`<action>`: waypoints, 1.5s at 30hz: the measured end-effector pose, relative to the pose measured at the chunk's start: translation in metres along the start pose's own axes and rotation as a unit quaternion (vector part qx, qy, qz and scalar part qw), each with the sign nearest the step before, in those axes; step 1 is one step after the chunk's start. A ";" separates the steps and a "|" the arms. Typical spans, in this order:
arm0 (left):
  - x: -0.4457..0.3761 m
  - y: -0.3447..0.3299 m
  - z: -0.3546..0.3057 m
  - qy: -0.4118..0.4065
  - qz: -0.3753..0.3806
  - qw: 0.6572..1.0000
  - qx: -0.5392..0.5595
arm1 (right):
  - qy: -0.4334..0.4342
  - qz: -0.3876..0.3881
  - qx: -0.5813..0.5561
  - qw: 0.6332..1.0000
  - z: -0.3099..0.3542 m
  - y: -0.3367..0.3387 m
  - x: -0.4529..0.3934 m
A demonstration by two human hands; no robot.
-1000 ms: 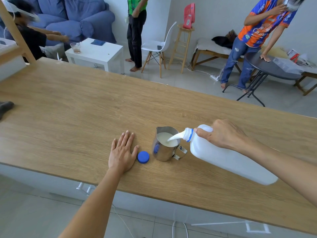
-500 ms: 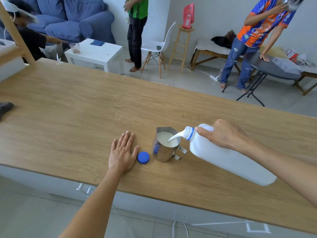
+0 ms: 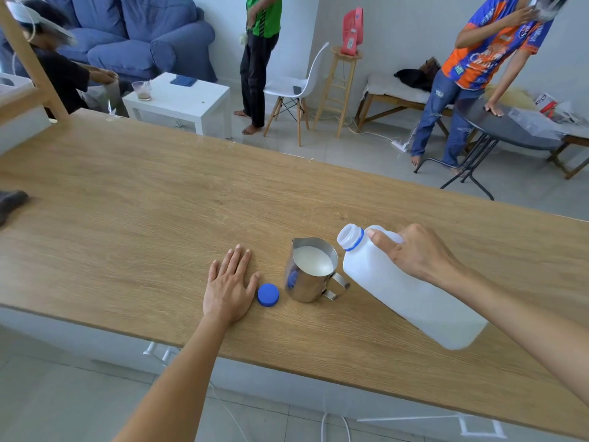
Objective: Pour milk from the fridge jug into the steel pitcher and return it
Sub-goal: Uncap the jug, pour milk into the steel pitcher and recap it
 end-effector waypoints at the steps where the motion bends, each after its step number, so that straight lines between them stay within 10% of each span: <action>1: 0.000 0.000 0.000 0.000 0.000 1.000 0.001 | 0.000 -0.003 -0.009 1.000 -0.002 0.000 0.000; 11: 0.000 0.000 0.001 0.001 0.002 1.000 -0.003 | -0.057 -0.133 -0.147 0.979 -0.017 0.000 -0.001; 24: 0.001 0.003 -0.003 0.002 0.005 1.000 -0.006 | -0.198 -0.301 -0.366 0.858 -0.043 -0.030 0.025; 38: 0.004 0.003 -0.004 0.014 0.031 0.999 0.008 | -0.162 -0.325 -0.421 0.831 -0.047 -0.042 0.051; 45: 0.008 0.021 -0.026 0.034 0.039 0.982 0.183 | -0.169 -0.285 -0.472 0.817 -0.044 -0.038 0.056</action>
Point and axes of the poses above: each hand's wrist, its own x-axis away from the middle knuckle, its own y-axis out of the back of the hand, z = x × y, the point moved 3 cm from there along -x, towards the middle knuckle, and after that the axes turned 5 degrees about -z, right-handed, at the moved point
